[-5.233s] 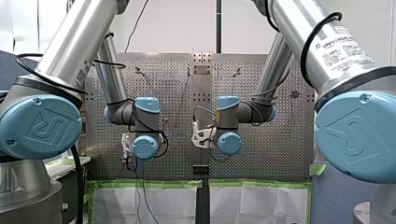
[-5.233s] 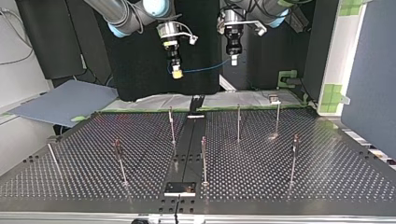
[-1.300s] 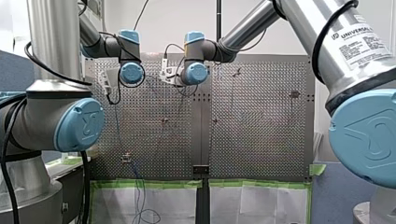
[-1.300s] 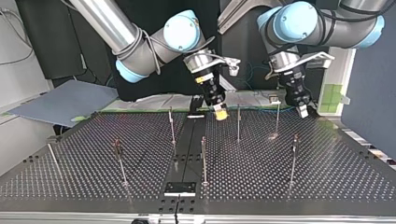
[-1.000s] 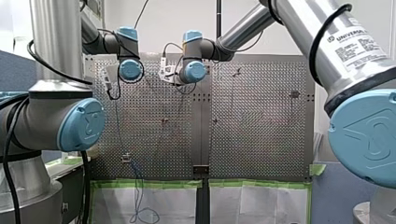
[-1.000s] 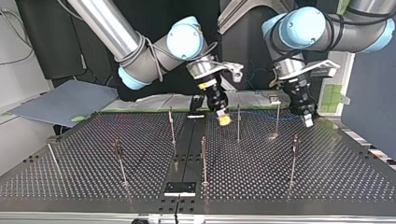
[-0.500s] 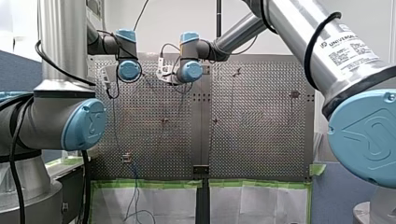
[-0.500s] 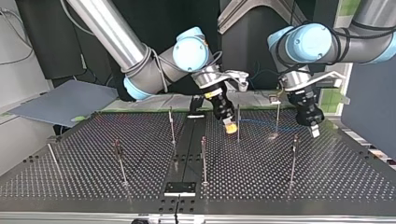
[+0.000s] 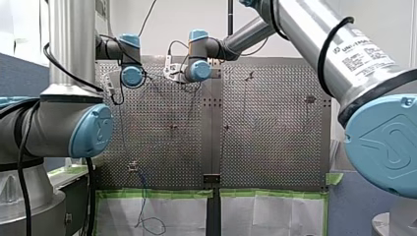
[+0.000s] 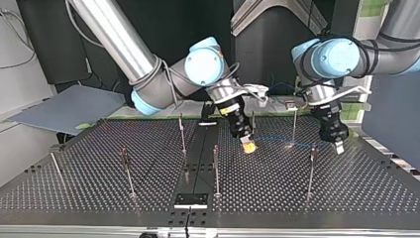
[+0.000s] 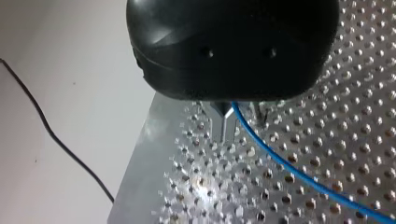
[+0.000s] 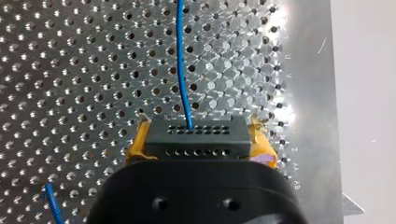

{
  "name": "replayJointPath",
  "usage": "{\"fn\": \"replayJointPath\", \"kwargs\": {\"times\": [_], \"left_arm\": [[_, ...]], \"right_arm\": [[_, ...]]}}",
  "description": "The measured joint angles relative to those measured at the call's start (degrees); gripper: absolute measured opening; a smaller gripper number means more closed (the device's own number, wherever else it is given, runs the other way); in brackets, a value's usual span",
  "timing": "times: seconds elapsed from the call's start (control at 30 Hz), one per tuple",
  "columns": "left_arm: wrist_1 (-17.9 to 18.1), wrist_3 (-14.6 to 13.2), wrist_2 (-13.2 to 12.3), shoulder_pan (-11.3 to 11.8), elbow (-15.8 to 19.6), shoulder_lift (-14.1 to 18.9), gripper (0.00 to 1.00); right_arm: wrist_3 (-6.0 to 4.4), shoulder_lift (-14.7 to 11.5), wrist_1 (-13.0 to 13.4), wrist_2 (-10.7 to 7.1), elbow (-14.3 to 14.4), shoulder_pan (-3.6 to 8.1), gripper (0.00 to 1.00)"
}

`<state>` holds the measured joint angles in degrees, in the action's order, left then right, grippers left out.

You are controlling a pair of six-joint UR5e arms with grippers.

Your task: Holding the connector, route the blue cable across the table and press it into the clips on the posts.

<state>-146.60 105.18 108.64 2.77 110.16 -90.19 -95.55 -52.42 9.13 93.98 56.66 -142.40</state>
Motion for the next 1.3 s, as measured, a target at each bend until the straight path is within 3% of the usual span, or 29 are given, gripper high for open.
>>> {"fn": "replayJointPath", "kwargs": {"times": [0.23, 0.57, 0.73, 1.0, 1.3], "left_arm": [[1.3, 0.9, -3.5, 3.5, -0.2, -0.4, 0.00], [4.2, 3.8, -7.9, 4.8, -0.5, -2.5, 0.00], [6.0, 5.8, -10.4, 5.4, -1.0, -3.3, 0.00], [7.1, 6.6, -14.1, 6.3, -2.8, -6.4, 0.00], [7.8, 7.4, -16.3, 7.4, -5.1, -9.0, 0.00]], "right_arm": [[0.03, 0.9, -0.1, 0.00, -3.6, 0.04, 0.00], [0.15, 1.9, -0.2, 0.03, -8.5, 0.30, 0.00], [0.16, 2.5, -0.3, 0.12, -9.0, 0.36, 0.00], [0.07, 3.1, -0.5, 0.31, -9.1, 0.72, 0.00], [0.00, 3.1, -0.5, 0.33, -9.1, 1.91, 0.00]]}}
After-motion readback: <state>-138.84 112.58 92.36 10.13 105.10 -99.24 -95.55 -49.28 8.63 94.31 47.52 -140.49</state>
